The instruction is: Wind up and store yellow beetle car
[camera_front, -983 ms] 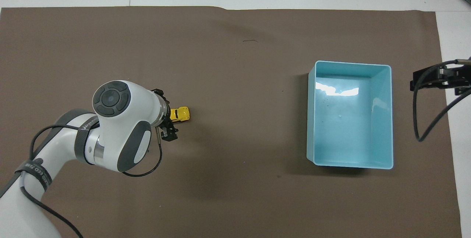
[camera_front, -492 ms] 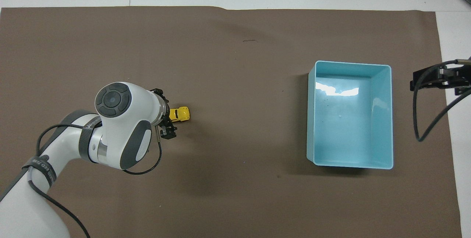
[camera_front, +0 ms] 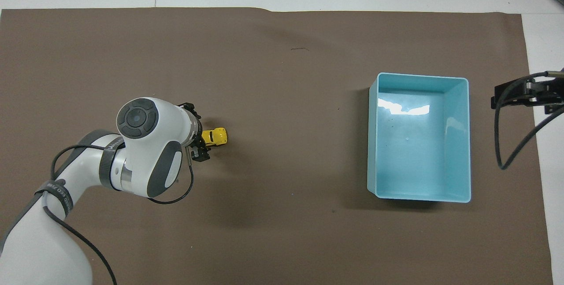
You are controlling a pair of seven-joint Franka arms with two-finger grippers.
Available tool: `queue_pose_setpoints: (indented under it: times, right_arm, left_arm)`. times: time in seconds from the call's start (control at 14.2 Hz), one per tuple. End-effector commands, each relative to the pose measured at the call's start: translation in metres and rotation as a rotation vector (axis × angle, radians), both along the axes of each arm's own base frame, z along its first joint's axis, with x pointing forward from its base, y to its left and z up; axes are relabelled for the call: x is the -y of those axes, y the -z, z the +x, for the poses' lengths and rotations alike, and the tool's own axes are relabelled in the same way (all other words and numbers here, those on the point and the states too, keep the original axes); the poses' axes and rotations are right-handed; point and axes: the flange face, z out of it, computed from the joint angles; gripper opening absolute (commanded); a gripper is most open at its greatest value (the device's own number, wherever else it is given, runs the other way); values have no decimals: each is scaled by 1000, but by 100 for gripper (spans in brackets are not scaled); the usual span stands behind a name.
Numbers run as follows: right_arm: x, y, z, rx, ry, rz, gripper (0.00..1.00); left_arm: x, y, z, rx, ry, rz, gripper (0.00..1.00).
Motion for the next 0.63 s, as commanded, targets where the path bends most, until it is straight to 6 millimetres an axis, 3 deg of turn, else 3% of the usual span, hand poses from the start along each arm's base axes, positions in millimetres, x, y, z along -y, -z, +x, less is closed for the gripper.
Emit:
queue_pose_setpoints:
  times: [0.0, 0.07, 0.21, 0.35, 0.42, 0.56]
  right_arm:
    - [0, 0, -2, 9, -8, -6, 100]
    - [0, 0, -2, 9, -8, -6, 100]
    - [0, 0, -2, 9, -8, -6, 100]
    - [0, 0, -2, 9, -8, -6, 100]
    - [0, -1, -3, 11, -8, -6, 100]
    - [0, 0, -2, 9, -8, -6, 100]
  left_arm:
    - [4, 1, 0, 18, 74, 10, 50]
    - [2, 1, 0, 13, 84, 12, 42]
    - [-4, 5, -3, 4, 87, 17, 41]
    - [-22, 8, 0, -2, 95, 22, 16]
    - [-27, 10, 0, -8, 101, 25, 10]
    - [-40, 12, 1, -17, 84, 28, 10]
